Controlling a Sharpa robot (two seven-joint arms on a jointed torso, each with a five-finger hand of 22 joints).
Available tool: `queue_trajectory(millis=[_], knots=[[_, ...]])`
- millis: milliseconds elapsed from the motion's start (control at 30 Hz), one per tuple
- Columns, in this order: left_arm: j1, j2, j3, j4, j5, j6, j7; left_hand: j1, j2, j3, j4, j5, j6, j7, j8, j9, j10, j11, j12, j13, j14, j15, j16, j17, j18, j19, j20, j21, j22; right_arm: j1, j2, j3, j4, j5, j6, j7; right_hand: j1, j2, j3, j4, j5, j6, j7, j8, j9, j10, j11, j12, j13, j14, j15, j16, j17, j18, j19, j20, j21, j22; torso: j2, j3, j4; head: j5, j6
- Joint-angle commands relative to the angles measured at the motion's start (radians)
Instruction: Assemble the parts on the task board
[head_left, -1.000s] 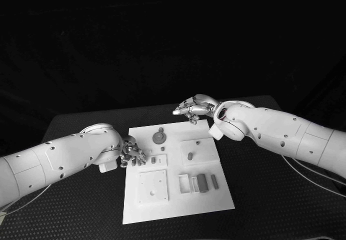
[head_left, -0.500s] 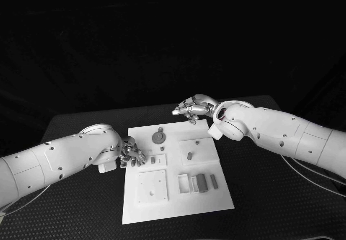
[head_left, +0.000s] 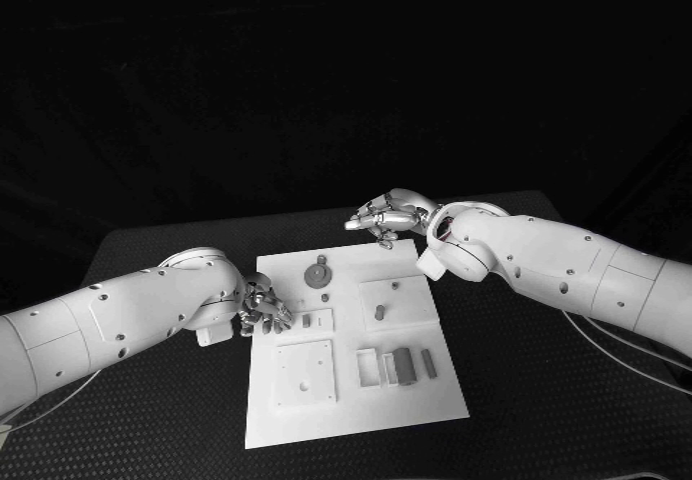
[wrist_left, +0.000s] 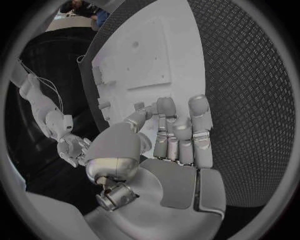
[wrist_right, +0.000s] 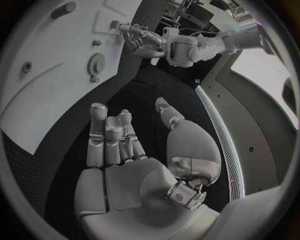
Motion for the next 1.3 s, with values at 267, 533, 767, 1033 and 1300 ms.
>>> queue_trajectory(millis=[267,533,767,1033,1300], knots=[[-0.004,0.007,-0.003,-0.010,-0.016,0.028,-0.014,0.009,0.007,0.177,-0.173,0.001,0.006,0.001,0.007,0.001,0.005,0.001,-0.005,-0.001,0.000,-0.008,0.001,0.001,0.025,0.001,-0.007,0.006,0.020,-0.001,0.000,0.000,0.002,-0.001,0.009,0.006,-0.002,0.005,-0.005,-0.001,0.002,-0.002,0.009,-0.006,0.002,-0.005,0.000,0.005,-0.001,-0.008,-0.002,0.004,-0.002,0.031,-0.002,-0.008,-0.006,0.016,0.000,0.0010,-0.0001,0.000,-0.002],[-0.016,0.026,-0.003,-0.023,-0.066,0.018,-0.012,0.009,0.007,0.177,-0.173,0.000,0.005,0.001,0.006,0.001,0.005,0.001,-0.006,-0.001,0.000,-0.008,0.001,0.001,0.025,0.000,-0.007,0.006,0.020,-0.001,0.000,0.000,0.003,-0.001,0.008,0.006,-0.002,0.004,-0.005,-0.001,0.002,-0.001,0.009,-0.006,0.002,-0.005,0.000,0.005,-0.002,-0.008,-0.002,0.004,-0.002,0.031,-0.002,-0.008,-0.006,0.016,0.000,0.0017,-0.0015,0.000,-0.002],[-0.018,0.032,-0.003,-0.028,-0.067,0.012,-0.011,0.008,0.007,0.177,-0.172,0.001,0.006,0.001,0.007,0.001,0.005,0.001,-0.006,-0.001,0.000,-0.008,0.001,0.001,0.025,0.001,-0.007,0.006,0.020,-0.001,0.000,0.000,0.003,-0.001,0.008,0.006,-0.002,0.004,-0.005,-0.001,0.002,-0.002,0.009,-0.006,0.002,-0.005,0.000,0.005,-0.002,-0.008,-0.002,0.004,-0.002,0.031,-0.002,-0.008,-0.006,0.016,0.000,0.0023,-0.0013,-0.001,-0.003],[-0.018,0.034,-0.003,-0.025,-0.061,0.035,-0.012,0.006,0.004,0.175,-0.170,0.001,0.006,0.001,0.007,0.002,0.006,0.001,-0.006,-0.001,0.001,-0.008,0.001,0.001,0.024,0.001,-0.006,0.006,0.020,-0.001,-0.001,0.000,0.003,-0.001,0.008,0.007,-0.002,0.004,-0.005,-0.001,0.002,-0.002,0.009,-0.006,0.002,-0.005,0.000,0.005,-0.002,-0.008,-0.002,0.004,-0.002,0.031,-0.002,-0.008,-0.006,0.016,0.000,0.0015,-0.0004,-0.004,-0.005],[-0.018,0.027,-0.003,-0.025,-0.052,0.035,-0.020,-0.028,-0.038,0.151,-0.141,-0.054,0.002,0.003,0.004,0.003,0.003,0.003,-0.009,-0.001,-0.002,-0.005,-0.004,0.001,0.022,-0.003,-0.006,0.001,0.017,-0.001,-0.002,0.000,0.003,-0.001,0.008,0.006,-0.002,0.004,-0.005,-0.001,0.002,-0.002,0.009,-0.006,0.002,-0.005,0.000,0.005,-0.002,-0.008,-0.002,0.004,-0.002,0.031,-0.002,-0.008,-0.006,0.016,0.000,0.0010,-0.0008,-0.005,-0.003]])
